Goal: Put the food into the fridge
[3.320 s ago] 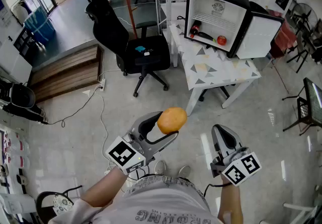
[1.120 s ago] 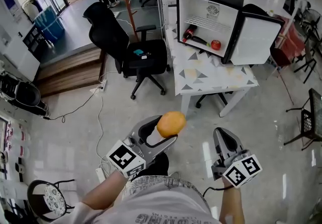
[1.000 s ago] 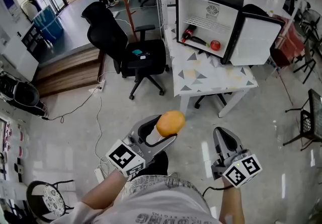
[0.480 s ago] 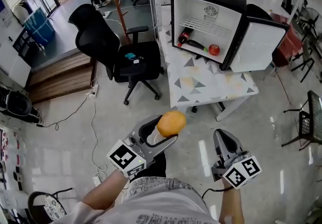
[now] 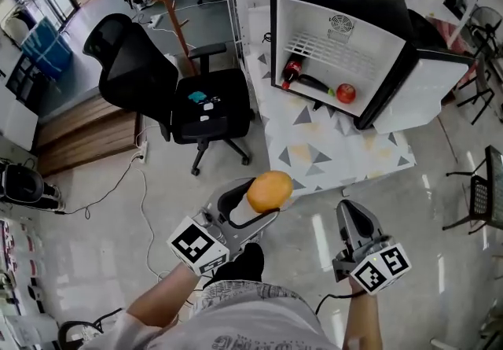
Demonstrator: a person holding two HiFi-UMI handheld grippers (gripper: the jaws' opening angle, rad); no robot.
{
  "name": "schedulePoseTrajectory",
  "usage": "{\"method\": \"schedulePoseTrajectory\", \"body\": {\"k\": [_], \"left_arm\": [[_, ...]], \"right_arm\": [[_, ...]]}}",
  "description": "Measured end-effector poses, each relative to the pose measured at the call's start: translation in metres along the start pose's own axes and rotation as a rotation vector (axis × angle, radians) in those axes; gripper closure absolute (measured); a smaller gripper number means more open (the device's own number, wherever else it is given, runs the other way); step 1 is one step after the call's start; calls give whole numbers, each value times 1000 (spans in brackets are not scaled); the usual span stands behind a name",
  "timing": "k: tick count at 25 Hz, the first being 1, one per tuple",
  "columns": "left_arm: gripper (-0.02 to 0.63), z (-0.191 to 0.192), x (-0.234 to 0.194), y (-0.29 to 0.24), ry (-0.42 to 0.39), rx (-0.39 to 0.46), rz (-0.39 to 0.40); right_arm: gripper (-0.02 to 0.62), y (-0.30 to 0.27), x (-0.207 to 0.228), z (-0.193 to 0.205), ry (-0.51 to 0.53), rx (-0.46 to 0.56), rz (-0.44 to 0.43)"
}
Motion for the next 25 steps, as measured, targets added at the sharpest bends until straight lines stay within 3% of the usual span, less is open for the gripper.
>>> {"method": "schedulePoseTrajectory", "body": {"k": [13,25], "left_arm": [[305,-21,-119,-33,15,-12,56],[305,-28,-173,-51,22,-8,94]], "right_arm": [[594,-108,19,-37,-7,-8,61],[594,-157,24,-55,-11,1,95]]}}
Point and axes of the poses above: the fingertips, and each gripper's own axes: y backward along the fingers, x to its right, z out of its underside, the point moved 3 cm from there along y, backward along the fingers, and after that the axes turned 3 degrees about -x, right-handed, at the moved point
